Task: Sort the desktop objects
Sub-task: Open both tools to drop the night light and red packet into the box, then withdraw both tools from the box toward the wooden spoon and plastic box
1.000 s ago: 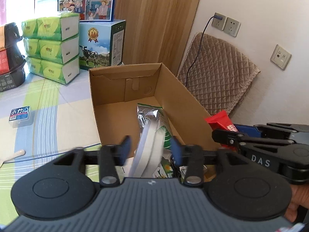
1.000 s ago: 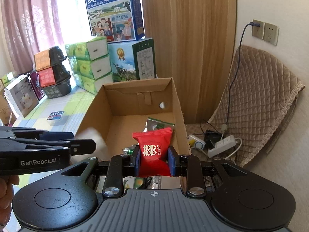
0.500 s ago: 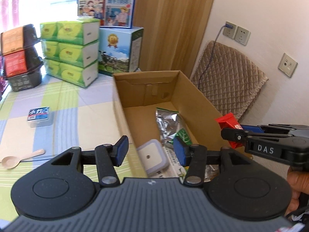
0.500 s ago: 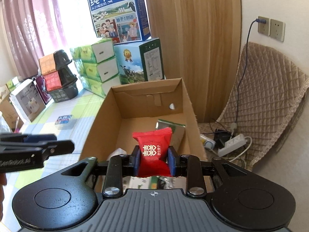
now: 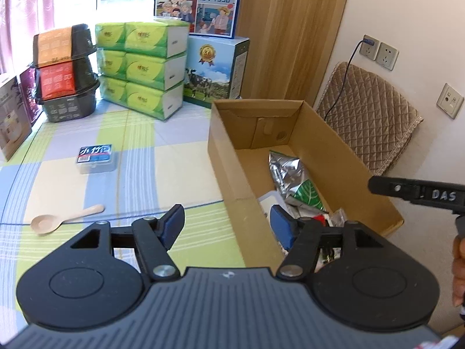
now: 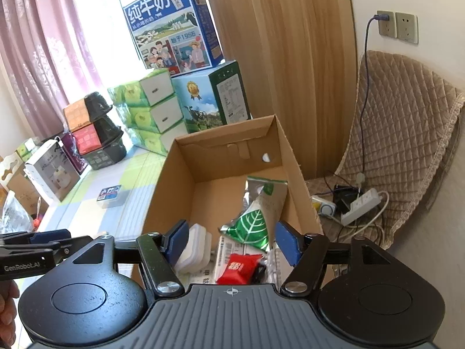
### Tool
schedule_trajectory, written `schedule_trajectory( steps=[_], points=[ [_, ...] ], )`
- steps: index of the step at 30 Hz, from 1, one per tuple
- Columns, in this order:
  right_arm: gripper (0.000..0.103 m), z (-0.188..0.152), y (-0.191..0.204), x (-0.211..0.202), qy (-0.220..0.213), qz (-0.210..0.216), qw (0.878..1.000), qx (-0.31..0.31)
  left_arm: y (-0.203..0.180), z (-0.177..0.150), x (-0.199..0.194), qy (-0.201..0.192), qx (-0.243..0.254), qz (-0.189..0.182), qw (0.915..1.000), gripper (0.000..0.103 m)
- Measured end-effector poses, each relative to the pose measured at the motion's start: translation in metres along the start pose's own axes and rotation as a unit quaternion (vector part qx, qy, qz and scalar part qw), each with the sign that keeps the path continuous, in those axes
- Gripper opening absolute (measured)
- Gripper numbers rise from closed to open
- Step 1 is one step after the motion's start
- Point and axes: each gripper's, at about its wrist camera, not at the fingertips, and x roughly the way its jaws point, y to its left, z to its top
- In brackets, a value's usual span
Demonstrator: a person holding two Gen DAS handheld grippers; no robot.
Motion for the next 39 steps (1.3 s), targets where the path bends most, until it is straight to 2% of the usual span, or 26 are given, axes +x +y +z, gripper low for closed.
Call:
schedule_trajectory(
  steps=[6,8,13,18,20,27,34,39],
  points=[
    [0.07,-0.01,0.025,-0.021,-0.008,0.018,1.0,-0.014,0.01,-0.012,-0.022,-0.002,-0.001,0.012,0.9999,0.066],
    [0.079,-0.014,0.035,-0.026,-0.01,0.025,0.999,-0.02,0.014,-0.016,-0.03,-0.003,0.001,0.016,0.9999,0.069],
    [0.085,-0.024,0.063,-0.034,-0.01,0.042,0.998,-0.04,0.027,-0.028,-0.049,-0.007,-0.005,0.028,0.9996,0.076],
    [0.091,-0.033,0.086,-0.037,-0.004,0.055,0.997,-0.057,0.044,-0.04,-0.063,-0.004,-0.011,0.035,0.9993,0.077],
    [0.093,-0.038,0.095,-0.037,-0.002,0.059,0.996,-0.064,0.052,-0.048,-0.07,-0.006,-0.012,0.041,0.9991,0.084],
    [0.1,-0.054,0.126,-0.03,0.014,0.08,0.992,-0.092,0.096,-0.076,-0.084,0.003,-0.024,0.079,0.9966,0.094],
    [0.101,-0.065,0.16,-0.019,0.028,0.102,0.987,-0.123,0.144,-0.088,-0.095,0.005,-0.038,0.116,0.9925,0.101],
    [0.101,-0.067,0.179,-0.007,0.036,0.11,0.982,-0.152,0.173,-0.088,-0.099,0.007,-0.029,0.132,0.9909,0.101]
  ],
)
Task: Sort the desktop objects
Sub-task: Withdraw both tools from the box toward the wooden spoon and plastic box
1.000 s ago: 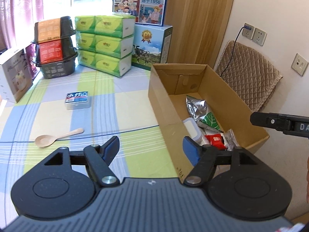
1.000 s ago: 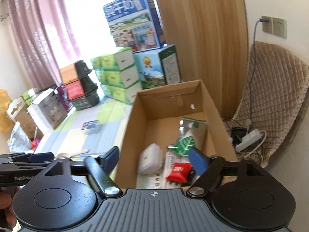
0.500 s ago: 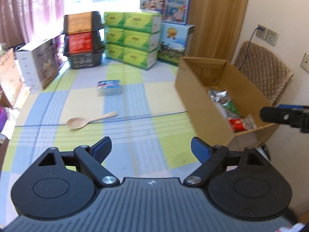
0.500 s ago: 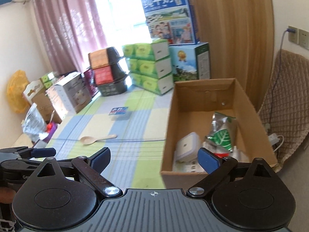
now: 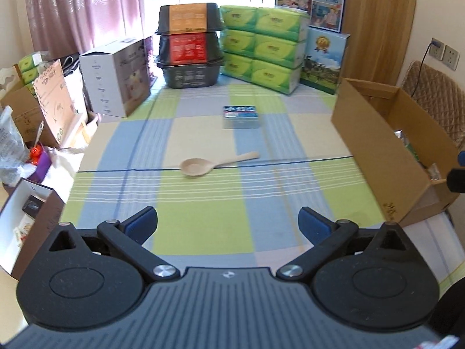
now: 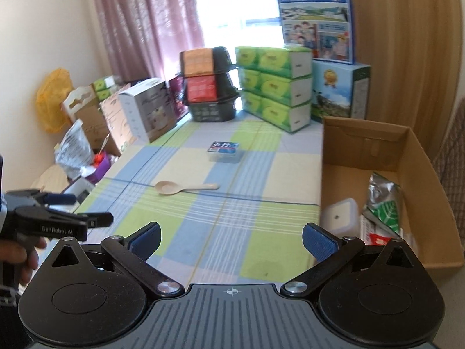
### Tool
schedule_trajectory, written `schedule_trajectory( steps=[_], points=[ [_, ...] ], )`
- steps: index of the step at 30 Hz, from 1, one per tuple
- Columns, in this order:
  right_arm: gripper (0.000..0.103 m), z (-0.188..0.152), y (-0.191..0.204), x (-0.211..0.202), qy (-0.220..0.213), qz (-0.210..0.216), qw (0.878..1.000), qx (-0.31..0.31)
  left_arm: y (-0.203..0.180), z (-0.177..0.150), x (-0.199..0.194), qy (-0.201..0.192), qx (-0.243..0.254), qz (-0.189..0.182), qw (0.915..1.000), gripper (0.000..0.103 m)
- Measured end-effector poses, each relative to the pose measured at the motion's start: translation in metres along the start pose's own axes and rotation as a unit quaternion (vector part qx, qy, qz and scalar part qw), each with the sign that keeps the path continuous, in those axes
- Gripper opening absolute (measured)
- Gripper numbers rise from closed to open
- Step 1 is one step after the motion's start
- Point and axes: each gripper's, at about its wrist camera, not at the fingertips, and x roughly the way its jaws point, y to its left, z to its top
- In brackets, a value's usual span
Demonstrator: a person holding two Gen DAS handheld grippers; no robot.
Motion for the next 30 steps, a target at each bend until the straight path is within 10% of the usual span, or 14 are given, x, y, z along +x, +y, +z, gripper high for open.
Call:
schedule_trajectory(
  steps=[17,30],
  points=[
    [0.101,0.028,0.012,0.04,0.011,0.032,0.994,-0.1,0.014,0.011,0.02,0.015,0.141,0.005,0.9898,0.101],
    [0.101,0.053,0.015,0.095,0.04,0.044,0.967,-0.246,0.032,0.027,0.066,0.021,0.202,-0.023,0.9789,0.101]
  ],
)
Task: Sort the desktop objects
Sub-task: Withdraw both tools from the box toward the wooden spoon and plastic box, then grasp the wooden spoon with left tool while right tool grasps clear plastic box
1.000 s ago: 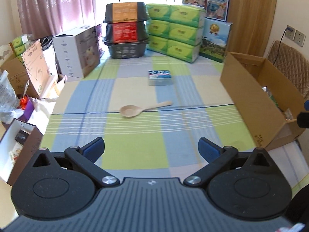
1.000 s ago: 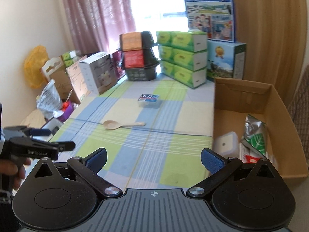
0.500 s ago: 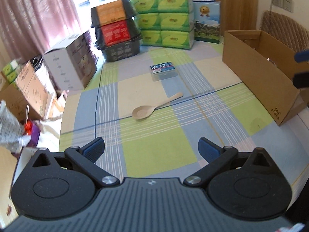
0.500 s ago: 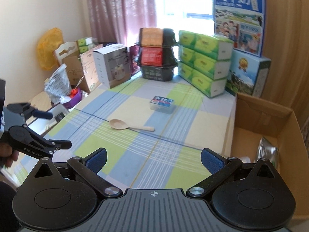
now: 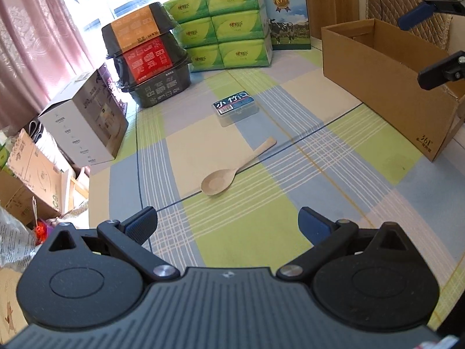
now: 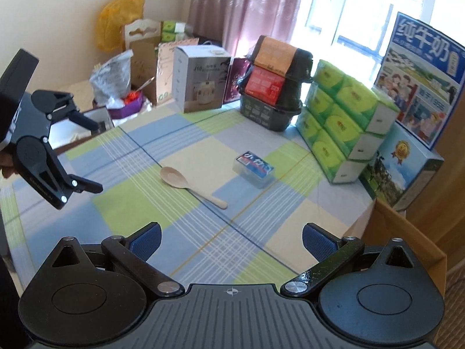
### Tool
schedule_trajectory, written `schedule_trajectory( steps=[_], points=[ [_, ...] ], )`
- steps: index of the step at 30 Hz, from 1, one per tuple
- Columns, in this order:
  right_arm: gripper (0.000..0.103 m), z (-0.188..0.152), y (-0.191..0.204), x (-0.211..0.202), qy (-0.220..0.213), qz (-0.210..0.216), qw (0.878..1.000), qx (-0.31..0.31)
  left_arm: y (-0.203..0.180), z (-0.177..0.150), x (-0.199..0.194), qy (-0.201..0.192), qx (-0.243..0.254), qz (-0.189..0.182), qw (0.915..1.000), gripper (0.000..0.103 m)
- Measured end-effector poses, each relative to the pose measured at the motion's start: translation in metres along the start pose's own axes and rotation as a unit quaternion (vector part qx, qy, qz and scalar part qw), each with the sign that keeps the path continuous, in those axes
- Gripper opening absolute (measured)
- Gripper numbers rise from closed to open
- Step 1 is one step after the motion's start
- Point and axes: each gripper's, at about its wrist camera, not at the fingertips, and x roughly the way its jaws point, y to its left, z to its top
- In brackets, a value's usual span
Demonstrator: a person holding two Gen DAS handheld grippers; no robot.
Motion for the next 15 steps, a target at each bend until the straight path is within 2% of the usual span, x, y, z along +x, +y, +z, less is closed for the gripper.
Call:
schedule_trajectory(
  steps=[4,9,12,15],
  points=[
    [0.101,0.006,-0.009,0.034,0.016,0.012,1.0,-0.014,0.011,0.005,0.035,0.0,0.028,-0.004,0.9996,0.1],
    [0.1,0.012,-0.018,0.079,0.029,0.034,0.998,-0.033,0.025,0.007,0.078,-0.004,0.062,-0.027,0.9977,0.092],
    [0.094,0.015,-0.023,0.108,0.036,0.047,0.998,-0.039,0.024,0.005,0.1,-0.012,0.115,-0.041,0.9925,0.091],
    [0.088,0.018,-0.028,0.135,0.047,0.048,0.997,-0.049,0.024,0.004,0.121,-0.012,0.145,-0.048,0.9881,0.087]
  ],
)
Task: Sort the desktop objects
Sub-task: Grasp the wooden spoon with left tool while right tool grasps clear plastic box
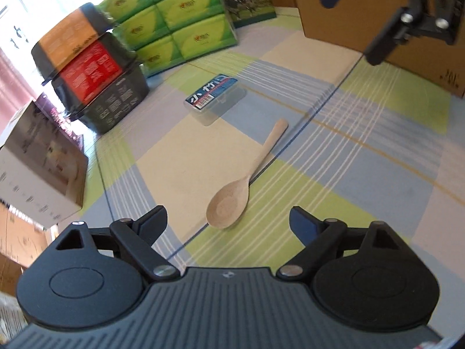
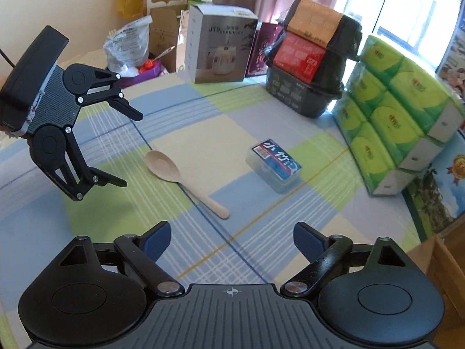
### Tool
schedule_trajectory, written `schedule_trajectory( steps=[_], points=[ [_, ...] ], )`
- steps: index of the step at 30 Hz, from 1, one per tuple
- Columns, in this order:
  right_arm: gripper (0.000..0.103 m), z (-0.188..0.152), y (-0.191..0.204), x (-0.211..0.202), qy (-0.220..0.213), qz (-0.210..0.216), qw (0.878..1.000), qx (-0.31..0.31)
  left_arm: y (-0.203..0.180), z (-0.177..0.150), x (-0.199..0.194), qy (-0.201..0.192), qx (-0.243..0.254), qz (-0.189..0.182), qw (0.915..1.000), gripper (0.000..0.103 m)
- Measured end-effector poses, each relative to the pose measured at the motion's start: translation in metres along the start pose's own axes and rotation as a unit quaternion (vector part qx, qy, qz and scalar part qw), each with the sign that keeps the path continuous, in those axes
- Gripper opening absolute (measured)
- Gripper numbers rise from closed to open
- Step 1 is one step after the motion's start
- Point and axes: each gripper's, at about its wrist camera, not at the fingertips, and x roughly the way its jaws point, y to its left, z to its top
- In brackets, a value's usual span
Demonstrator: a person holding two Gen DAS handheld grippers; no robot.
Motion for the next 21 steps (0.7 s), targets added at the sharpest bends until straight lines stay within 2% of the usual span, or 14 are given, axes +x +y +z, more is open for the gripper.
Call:
schedule_trajectory(
  steps=[5,9,12,15,18,20,21],
  points=[
    [0.086,0.006,-0.012,0.032,0.008,0.002,1.0,-0.005,0.008,-0.005,0.027,0.009,0.027,-0.007,0.9996,0.07],
    [0.086,0.008,-0.013,0.049,0.009,0.003,1.0,-0.01,0.014,-0.012,0.042,0.016,0.037,-0.018,0.999,0.064],
    [0.086,0.009,-0.014,0.057,0.008,0.003,1.0,-0.009,0.019,-0.011,0.045,0.006,0.033,-0.027,0.9991,0.061],
    [0.086,0.007,-0.016,0.063,0.008,-0.002,1.0,-0.001,0.02,-0.008,0.049,0.0,0.033,-0.036,0.9988,0.052],
    [0.086,0.006,-0.018,0.068,0.013,-0.007,1.0,0.006,0.025,-0.004,0.053,0.005,-0.002,-0.061,0.9981,0.031],
    [0.086,0.006,-0.019,0.07,0.015,-0.013,1.0,0.007,0.025,-0.004,0.055,0.01,-0.026,-0.059,0.9978,0.014],
    [0.086,0.007,-0.02,0.071,0.016,-0.016,1.0,0.009,0.025,-0.005,0.055,0.011,-0.039,-0.058,0.9975,0.011]
  ],
)
